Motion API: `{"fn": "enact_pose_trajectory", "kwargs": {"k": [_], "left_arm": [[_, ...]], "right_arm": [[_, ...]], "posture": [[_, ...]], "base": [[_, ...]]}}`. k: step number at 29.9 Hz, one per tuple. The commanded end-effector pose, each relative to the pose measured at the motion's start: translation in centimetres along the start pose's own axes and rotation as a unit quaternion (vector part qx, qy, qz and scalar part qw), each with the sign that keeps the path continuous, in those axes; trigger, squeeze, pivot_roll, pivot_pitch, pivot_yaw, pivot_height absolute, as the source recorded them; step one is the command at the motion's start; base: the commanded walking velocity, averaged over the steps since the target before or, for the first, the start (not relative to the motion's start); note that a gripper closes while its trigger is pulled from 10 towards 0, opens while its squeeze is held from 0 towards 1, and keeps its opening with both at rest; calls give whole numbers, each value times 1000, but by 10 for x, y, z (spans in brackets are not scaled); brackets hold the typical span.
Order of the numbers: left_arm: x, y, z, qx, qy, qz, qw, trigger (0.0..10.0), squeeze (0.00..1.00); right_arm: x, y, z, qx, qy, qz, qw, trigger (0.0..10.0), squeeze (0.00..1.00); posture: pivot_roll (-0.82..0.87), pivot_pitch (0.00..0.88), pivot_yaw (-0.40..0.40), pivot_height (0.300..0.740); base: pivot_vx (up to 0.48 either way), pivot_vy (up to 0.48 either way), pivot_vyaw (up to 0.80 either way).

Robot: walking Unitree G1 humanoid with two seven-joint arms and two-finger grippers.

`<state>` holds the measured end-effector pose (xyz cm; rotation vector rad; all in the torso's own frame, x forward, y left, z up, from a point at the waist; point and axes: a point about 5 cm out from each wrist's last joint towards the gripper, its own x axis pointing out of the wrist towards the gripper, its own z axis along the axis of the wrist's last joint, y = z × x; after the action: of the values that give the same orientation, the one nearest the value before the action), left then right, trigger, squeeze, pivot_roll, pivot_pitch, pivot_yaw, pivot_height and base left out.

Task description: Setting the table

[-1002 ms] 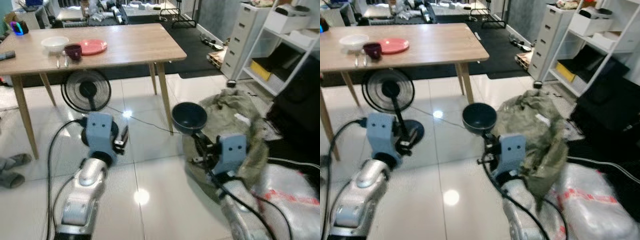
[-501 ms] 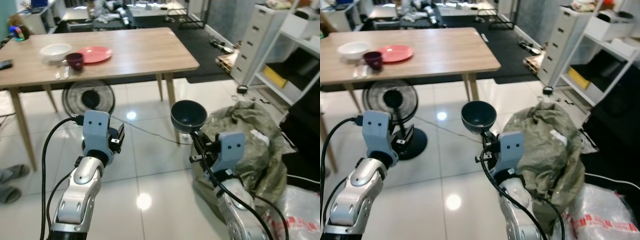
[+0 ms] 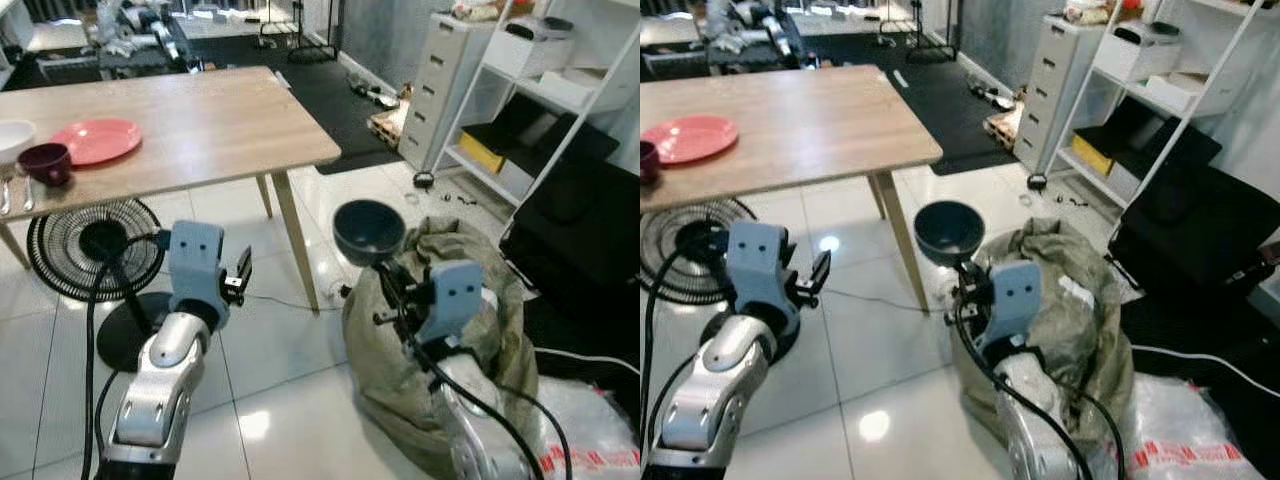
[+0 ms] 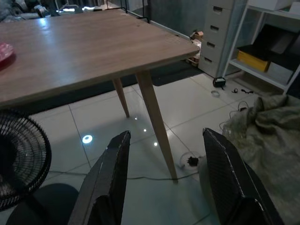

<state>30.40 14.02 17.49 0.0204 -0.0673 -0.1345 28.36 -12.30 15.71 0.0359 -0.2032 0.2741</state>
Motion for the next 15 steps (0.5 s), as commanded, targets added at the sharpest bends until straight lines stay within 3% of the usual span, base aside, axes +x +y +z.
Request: {"fn": "enact_pose_trajectory", "kwargs": {"k": [1,9,15], "left_arm": [[-1,-1,-2,4,5,0,1000,10000,0],[-1,-1,-2,4,5,-1,1000,10000,0],[0,-1,-1,4,5,-1,1000,10000,0]], "right_arm": [[0,0,2,1,-5,4,1000,10000,0],[2,1,1,2,-6,5,1000,10000,0],[3,-1,1,9,-6,-1,1000,10000,0]], "posture": [[-27,0,71,740],[-25,0,71,740],[-22,0,72,740]], "base": [[480,0,538],[480,0,670],[480,0,0]]}}
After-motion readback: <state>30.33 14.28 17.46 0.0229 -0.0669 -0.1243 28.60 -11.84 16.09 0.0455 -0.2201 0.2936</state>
